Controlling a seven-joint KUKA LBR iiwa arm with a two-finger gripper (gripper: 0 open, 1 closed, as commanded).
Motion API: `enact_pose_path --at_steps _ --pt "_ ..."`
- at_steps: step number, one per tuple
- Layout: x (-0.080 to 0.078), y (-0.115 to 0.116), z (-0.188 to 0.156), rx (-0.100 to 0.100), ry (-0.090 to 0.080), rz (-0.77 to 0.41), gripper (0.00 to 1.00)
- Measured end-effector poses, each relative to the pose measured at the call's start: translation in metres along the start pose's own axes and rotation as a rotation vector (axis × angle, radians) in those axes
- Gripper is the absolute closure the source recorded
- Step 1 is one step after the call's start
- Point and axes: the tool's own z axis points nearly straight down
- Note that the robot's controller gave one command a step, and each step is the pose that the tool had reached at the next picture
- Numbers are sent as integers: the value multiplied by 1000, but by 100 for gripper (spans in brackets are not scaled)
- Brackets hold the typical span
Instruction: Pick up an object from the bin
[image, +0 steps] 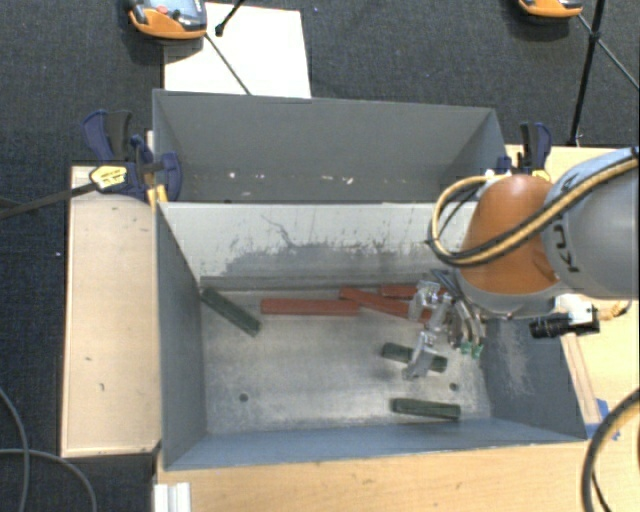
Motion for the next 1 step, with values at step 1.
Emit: enact_pose_path --at_steps 1 --pt "7 1 32 1 5 -100 0"
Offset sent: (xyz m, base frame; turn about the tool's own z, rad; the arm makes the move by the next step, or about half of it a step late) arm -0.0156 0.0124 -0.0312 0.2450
